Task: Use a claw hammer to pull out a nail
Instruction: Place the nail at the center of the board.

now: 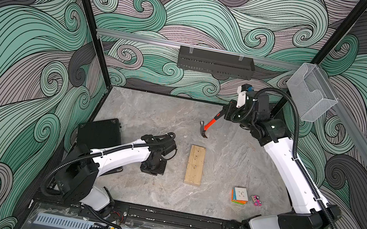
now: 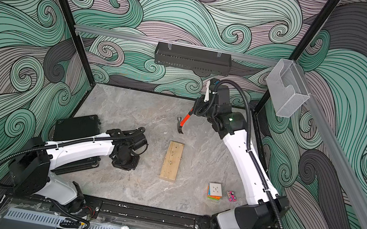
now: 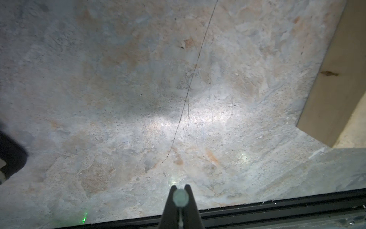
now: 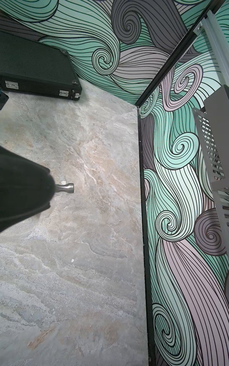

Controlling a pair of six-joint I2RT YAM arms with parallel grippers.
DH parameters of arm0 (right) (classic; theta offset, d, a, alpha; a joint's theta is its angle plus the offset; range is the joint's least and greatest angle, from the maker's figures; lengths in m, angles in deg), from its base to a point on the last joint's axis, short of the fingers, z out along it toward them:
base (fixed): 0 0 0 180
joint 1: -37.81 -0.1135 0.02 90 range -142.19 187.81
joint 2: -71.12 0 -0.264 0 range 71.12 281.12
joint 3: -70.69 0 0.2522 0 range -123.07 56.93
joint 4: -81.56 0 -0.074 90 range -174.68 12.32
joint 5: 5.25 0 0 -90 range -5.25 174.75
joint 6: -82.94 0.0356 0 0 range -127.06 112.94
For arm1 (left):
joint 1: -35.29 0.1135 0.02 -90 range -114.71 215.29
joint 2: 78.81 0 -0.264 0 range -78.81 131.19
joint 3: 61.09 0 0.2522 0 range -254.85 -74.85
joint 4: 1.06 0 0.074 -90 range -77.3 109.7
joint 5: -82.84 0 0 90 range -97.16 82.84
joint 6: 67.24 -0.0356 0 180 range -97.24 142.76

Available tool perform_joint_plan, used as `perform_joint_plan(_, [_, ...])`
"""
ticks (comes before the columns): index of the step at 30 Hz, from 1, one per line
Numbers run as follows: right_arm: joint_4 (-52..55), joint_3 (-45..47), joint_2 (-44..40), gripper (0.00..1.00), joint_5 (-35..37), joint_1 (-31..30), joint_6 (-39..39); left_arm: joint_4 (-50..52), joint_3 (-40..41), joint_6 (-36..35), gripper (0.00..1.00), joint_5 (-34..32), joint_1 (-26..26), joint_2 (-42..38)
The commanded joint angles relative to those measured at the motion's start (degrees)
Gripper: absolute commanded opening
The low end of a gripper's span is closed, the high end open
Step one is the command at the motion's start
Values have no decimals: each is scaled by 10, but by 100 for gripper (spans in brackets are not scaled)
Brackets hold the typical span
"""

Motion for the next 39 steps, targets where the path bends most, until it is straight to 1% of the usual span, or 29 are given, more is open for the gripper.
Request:
perform_joint_plan(1, [-53, 0, -20, 7, -3, 3, 7, -7, 8, -1, 0, 3, -4, 18])
perform_joint_plan(12, [-53, 7, -25, 7, 1, 7, 2, -42, 36, 3, 0, 14, -7, 46])
perform_joint_plan(22, [-53, 10, -25, 7, -1, 11, 1, -48, 44, -8, 0, 25, -7, 77])
perform_joint_plan(33, [-56, 15, -24, 7, -3, 14, 2, -66, 58, -5, 0, 34, -11, 93])
perform_joint_plan(36, [-56, 16, -25, 7, -4, 14, 3, -70, 60, -6, 1, 37, -11, 95])
perform_joint_plan(39, [-56, 16, -25, 7, -4, 14, 4, -76, 62, -6, 4, 40, -11, 99])
